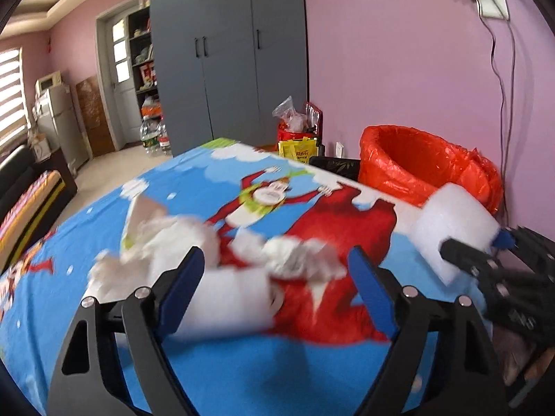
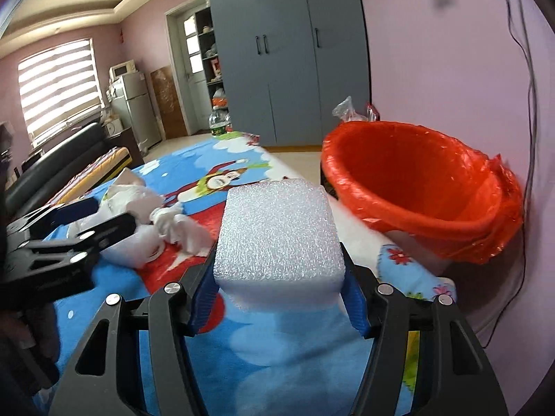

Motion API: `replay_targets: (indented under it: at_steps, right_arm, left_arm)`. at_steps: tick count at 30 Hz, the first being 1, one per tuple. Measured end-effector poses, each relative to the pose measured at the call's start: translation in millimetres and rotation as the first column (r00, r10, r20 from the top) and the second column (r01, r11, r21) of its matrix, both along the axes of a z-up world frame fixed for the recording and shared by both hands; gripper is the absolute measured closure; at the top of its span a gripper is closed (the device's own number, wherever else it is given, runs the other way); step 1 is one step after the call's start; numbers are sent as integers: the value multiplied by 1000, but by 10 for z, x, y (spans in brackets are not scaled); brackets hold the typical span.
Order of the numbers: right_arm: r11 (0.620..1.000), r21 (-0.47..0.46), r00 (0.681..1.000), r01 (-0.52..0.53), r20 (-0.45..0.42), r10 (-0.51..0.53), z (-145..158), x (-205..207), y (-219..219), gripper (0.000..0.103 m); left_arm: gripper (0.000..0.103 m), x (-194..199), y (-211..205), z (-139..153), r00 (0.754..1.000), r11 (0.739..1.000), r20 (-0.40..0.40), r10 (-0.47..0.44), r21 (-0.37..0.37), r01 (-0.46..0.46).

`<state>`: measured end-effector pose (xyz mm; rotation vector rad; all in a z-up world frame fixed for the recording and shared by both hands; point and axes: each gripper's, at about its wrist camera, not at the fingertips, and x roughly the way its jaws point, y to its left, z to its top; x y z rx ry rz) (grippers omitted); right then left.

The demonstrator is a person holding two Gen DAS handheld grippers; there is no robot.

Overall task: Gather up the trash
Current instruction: 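Grasp the white plastic bag with the left tool, then carry the foam block and plastic bag to the red bin and release both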

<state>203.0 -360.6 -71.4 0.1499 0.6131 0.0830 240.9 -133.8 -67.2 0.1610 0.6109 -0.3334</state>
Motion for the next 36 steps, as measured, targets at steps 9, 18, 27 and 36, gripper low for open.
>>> replay_targets:
  at_steps: [9,18,27,36]
  right_arm:
    - [998,60,1000,7,20,-9,-30,11,-176,43]
    - [998,59,1000,5,21,-7,7,-33,-138,43]
    - [1000,10,998,-24,54,24,257,-210,140,43]
    - [999,-37,997,-33,71,35,452,-426,404,43]
  left_arm:
    - [39,521,-311,-313,989,998,-150,9,70,1]
    - [75,335,-254,-300,990,997,-135,-51,53,58]
    - [75,-168,52,27,997,998,-40,-60,-20,59]
    - [75,-676,407,270,998,998,36,-42,-50,44]
